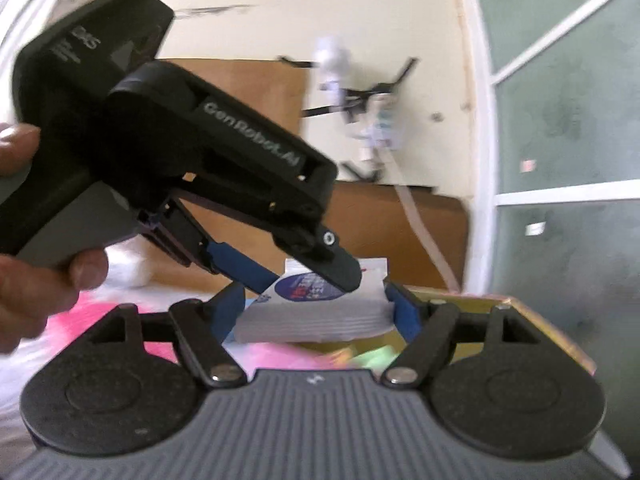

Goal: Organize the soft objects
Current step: 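Lower the white tissue pack into the pink tin and open the right gripper, then reach the right gripper to the blue plastic case and grasp it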

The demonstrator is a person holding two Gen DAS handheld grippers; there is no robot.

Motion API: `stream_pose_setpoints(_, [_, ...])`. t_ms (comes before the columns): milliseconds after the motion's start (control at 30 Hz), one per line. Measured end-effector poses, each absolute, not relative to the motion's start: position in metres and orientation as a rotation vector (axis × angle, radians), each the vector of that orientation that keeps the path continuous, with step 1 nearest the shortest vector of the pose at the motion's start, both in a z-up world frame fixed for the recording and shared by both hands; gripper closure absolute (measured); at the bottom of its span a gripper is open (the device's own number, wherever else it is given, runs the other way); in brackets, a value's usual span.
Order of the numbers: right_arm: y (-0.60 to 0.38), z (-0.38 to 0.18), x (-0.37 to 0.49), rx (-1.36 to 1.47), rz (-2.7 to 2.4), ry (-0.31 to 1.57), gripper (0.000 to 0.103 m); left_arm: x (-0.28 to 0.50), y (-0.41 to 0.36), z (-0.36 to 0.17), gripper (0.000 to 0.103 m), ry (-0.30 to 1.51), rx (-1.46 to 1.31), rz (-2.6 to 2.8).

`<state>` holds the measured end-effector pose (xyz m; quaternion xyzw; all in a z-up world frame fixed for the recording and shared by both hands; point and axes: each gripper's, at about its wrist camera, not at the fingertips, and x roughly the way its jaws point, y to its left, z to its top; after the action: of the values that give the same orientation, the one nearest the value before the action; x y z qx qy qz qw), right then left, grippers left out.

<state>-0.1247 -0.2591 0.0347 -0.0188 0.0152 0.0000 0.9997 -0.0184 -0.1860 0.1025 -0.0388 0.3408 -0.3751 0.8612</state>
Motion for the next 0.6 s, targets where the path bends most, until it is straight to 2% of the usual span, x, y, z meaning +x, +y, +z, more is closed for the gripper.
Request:
stream_pose_setpoints(33, [-0.266,0.035,-0.112,-0.038,-0.035,0.035,0.023,-0.008,-0.196,0.106,0.033,0.687,-0.084,-0.792])
stream_pose_setpoints(200, [-0.291,0.013,-0.043,-0.168,-0.232,0.154,0.021,0.049,-0.258,0.095,0.032,0.638,-0.052,-0.74])
stream_pose_setpoints(267, [-0.297,0.009,-0.04,-0.159,-0.269,0.199,0.021,0.061,-0.269,0.08,0.032,0.662,-0.03,-0.666])
stream_pose_setpoints(333, [-0.304,0.012,-0.06,-0.063,-0.228,0.156,0.022,0.062,-0.26,0.073,0.031,0.672,-0.051,-0.648])
stream_pose_setpoints(367, [-0.303,0.014,-0.069,-0.03,-0.205,0.146,0.029,0.057,-0.25,0.071,0.03,0.663,-0.068,-0.662])
stream_pose_setpoints(400, [-0.3,0.015,-0.075,-0.015,-0.189,0.139,0.044,0.051,-0.239,0.071,0.03,0.647,-0.077,-0.671])
stream_pose_setpoints(433, [-0.294,0.016,-0.081,-0.006,-0.168,0.136,0.049,0.044,-0.224,0.07,0.03,0.622,-0.092,-0.675])
stream_pose_setpoints(500, [-0.279,0.018,-0.086,0.011,-0.104,0.137,0.067,0.032,-0.196,0.07,0.029,0.602,-0.099,-0.658])
stream_pose_setpoints(600, [-0.251,0.028,-0.079,0.028,0.037,0.161,0.078,0.018,-0.143,0.064,0.028,0.579,-0.139,-0.595])
